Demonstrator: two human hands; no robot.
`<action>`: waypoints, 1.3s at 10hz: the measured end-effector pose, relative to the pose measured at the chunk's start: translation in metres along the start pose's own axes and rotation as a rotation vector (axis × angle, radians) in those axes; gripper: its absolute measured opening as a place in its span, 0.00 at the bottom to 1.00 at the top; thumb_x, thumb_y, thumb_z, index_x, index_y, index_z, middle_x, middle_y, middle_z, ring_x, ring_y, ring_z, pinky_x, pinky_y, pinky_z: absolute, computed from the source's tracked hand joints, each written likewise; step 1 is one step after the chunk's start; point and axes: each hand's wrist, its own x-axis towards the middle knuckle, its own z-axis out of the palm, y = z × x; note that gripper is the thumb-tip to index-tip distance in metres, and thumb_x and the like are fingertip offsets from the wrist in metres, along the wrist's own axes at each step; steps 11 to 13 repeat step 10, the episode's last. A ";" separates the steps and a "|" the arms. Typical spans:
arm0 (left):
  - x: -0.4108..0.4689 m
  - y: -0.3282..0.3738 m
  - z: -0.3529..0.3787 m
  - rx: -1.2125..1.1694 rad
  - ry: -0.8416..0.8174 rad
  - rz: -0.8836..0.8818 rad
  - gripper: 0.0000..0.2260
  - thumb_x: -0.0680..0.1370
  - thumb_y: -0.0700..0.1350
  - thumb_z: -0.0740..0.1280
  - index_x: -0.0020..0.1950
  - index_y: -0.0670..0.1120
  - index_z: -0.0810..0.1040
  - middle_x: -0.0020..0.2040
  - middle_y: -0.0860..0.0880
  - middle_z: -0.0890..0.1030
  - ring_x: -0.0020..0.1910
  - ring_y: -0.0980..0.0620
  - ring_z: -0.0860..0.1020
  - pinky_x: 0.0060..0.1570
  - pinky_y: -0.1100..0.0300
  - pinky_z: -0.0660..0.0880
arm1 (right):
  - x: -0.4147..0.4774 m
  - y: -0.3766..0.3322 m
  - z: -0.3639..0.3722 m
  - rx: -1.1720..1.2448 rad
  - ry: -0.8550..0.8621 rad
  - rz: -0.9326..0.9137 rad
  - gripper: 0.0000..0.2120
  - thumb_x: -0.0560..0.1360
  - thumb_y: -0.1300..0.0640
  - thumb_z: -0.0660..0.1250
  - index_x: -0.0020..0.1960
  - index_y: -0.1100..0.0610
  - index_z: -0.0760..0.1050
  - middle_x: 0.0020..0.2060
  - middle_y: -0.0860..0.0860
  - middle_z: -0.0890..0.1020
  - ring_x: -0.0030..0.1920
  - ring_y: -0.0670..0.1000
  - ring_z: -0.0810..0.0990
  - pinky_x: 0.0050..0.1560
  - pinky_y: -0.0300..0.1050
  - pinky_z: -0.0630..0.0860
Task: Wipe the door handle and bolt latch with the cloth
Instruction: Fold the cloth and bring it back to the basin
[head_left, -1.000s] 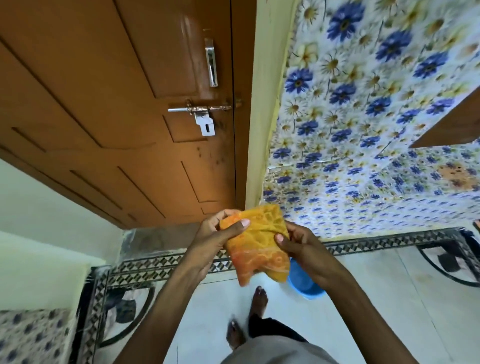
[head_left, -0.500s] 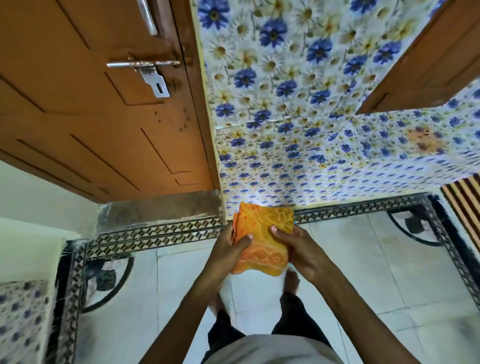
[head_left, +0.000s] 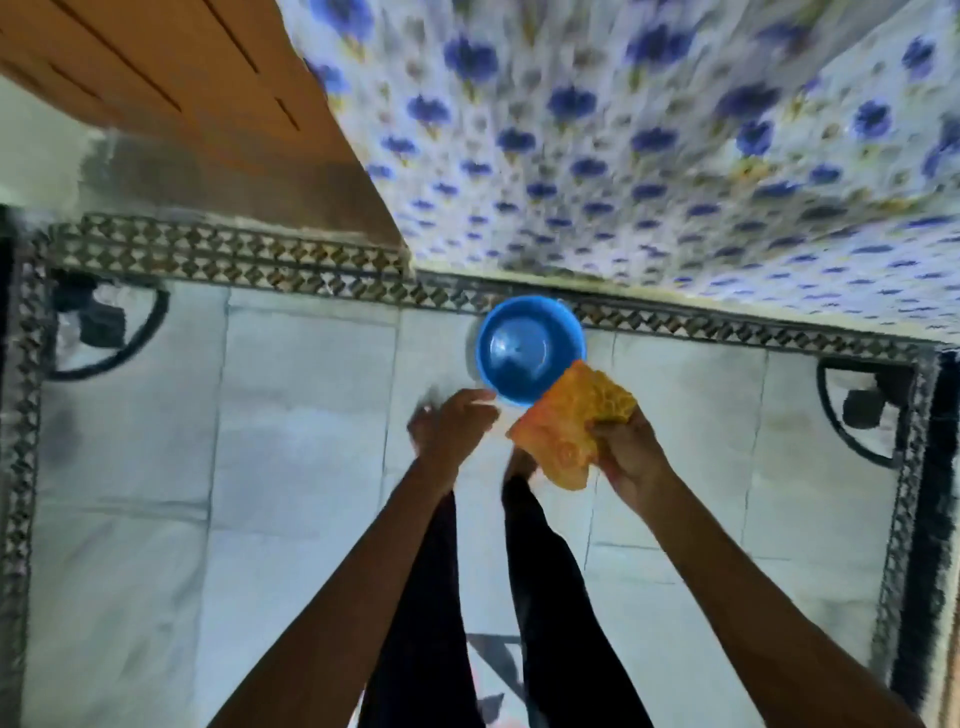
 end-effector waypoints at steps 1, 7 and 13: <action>0.102 -0.027 0.018 0.025 0.060 -0.019 0.13 0.79 0.41 0.65 0.63 0.47 0.78 0.59 0.44 0.82 0.55 0.46 0.80 0.61 0.48 0.76 | 0.113 0.035 -0.010 -0.006 0.036 0.054 0.18 0.67 0.73 0.59 0.49 0.56 0.77 0.33 0.51 0.83 0.31 0.51 0.81 0.34 0.43 0.76; 0.397 -0.130 0.048 0.338 0.338 0.399 0.16 0.80 0.38 0.65 0.68 0.43 0.72 0.59 0.45 0.81 0.56 0.47 0.79 0.52 0.56 0.75 | 0.527 0.212 0.008 -0.151 0.204 0.207 0.05 0.68 0.65 0.63 0.40 0.57 0.73 0.32 0.54 0.76 0.33 0.54 0.77 0.33 0.44 0.76; 0.331 -0.091 0.016 0.273 0.351 0.326 0.13 0.79 0.44 0.70 0.63 0.45 0.77 0.57 0.45 0.81 0.55 0.47 0.80 0.58 0.54 0.75 | 0.346 0.117 0.035 -0.189 0.035 0.185 0.09 0.80 0.61 0.57 0.56 0.55 0.73 0.44 0.51 0.82 0.47 0.52 0.81 0.52 0.49 0.78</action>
